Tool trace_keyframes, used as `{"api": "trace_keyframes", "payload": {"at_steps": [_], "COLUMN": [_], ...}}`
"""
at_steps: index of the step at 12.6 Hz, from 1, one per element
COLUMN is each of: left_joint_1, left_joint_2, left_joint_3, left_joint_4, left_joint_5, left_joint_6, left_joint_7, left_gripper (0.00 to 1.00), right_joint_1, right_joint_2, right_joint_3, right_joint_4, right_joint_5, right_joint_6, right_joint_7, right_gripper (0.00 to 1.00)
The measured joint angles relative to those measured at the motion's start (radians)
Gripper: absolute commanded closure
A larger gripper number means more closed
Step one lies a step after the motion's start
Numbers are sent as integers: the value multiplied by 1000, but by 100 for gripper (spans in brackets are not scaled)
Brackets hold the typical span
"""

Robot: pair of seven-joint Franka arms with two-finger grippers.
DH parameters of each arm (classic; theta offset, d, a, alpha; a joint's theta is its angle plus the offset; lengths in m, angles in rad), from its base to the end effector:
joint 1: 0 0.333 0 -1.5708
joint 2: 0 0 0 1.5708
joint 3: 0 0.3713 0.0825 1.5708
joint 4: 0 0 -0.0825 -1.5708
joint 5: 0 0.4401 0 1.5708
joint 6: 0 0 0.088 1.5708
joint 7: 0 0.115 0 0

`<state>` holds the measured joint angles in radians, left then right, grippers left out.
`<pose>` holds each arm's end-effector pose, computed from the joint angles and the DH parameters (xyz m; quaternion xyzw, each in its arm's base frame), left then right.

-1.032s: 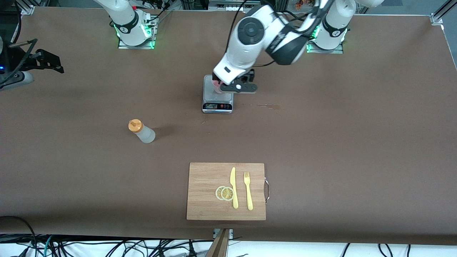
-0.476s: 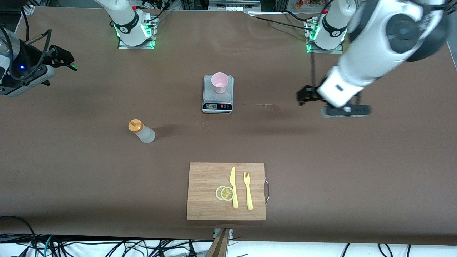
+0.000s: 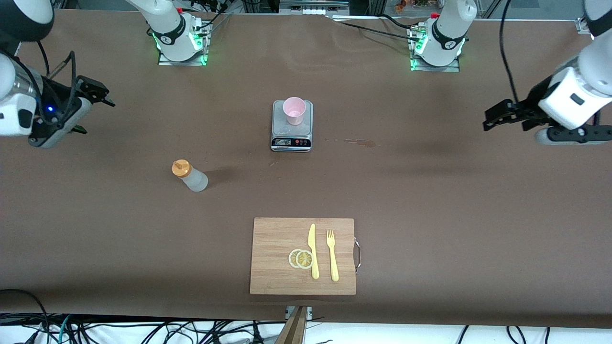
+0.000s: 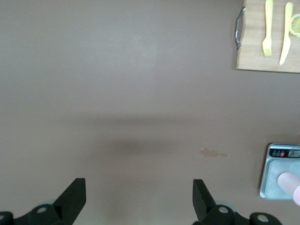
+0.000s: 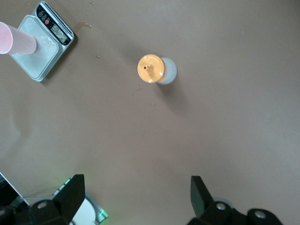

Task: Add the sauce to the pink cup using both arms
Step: 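Retract the left gripper while the right gripper reaches toward the bottle, then move the right gripper around the orange-capped squeeze bottle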

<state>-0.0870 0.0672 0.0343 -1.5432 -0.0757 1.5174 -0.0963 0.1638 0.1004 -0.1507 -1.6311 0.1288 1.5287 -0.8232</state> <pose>0.6258 -0.0428 0.6406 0.9980 0.0215 -0.0490 0.0331 0.6295 0.0276 0.5762 -0.9094 -0.3996 0.0700 0.0917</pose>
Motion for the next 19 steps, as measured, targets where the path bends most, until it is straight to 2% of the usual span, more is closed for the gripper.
{"api": "trace_keyframes", "payload": {"at_steps": [3,6,10,14,19], "left_joint_1": [31,30,30,31,31], "left_joint_2": [0,9,17,21,23], "left_joint_3": [-1,-13,-16,-16,-16], "left_joint_4": [13,13,13,13,13], "left_joint_5": [67,72,72,72,72], "left_joint_6": [-49,-67,-69,-70,-70], "left_joint_7": [101,105,106,111,115], "left_gripper": [0,0,0,0,0], "right_joint_1": [-40,-101,-175,-203,-203], "right_joint_2": [34,95,250,413,545], "right_joint_3": [-4,-12,-22,-29,-28], "right_joint_4": [-55,-96,-106,-108,-108], "right_joint_5": [94,227,436,667,820], "right_joint_6": [69,113,140,143,103], "right_joint_7": [-187,-468,-877,-1291,-1622], "right_gripper": [0,0,0,0,0]}}
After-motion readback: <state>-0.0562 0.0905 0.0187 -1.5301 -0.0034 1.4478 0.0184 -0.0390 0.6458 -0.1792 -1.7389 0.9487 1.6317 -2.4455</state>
